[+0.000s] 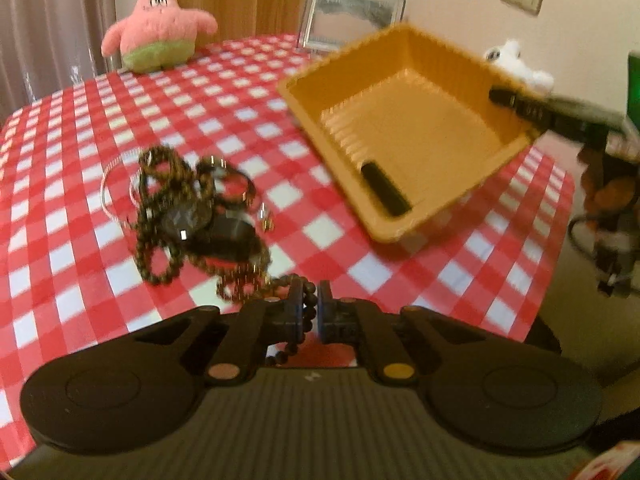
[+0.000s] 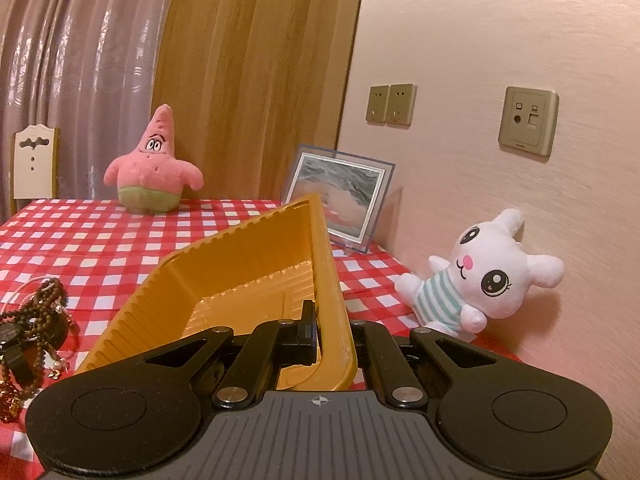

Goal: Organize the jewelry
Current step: 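Grasp a dark bead bracelet from the pile with the left tool, then lower the bead bracelet into the orange tray and open the left tool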

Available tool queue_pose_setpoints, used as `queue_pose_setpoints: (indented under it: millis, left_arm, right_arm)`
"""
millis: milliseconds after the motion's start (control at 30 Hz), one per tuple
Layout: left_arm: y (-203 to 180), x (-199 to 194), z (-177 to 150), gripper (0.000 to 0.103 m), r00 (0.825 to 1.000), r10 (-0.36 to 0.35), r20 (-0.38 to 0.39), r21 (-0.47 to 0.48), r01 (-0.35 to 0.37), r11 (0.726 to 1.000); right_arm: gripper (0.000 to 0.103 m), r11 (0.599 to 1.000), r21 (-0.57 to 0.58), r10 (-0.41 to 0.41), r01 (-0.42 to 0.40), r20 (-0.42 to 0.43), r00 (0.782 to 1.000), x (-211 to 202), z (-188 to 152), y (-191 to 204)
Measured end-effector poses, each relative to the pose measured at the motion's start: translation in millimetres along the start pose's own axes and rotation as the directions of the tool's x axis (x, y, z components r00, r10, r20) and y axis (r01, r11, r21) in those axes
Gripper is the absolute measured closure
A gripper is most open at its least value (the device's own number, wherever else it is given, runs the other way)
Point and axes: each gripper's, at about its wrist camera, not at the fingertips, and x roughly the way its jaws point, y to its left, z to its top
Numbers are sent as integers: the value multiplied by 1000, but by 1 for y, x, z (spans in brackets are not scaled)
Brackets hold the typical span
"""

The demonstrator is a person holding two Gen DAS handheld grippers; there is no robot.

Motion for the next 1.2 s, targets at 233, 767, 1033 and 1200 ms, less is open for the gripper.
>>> queue_pose_setpoints:
  millis: [233,767,1033,1200]
  left_arm:
    - [-7,-20,28,98,995,-27,97,1,27,1000]
    - [-46,-1,84,98,963,-171,209,45,165,985]
    - [-61,40,88,98,954,-254,161,-3,258,966]
    - [-67,67,86,97,960,-258,110,-39,263,964]
  right_arm:
    - [99,1000,-1,0,0,1,1000,0,-1,0]
    - [99,1000,11,7,-7,-4,1000,1,-3,-1]
    - [99,1000,11,14,-14,-3,1000,3,-3,-2]
    - [99,1000,13,15,-15,-6,1000,4,-3,-3]
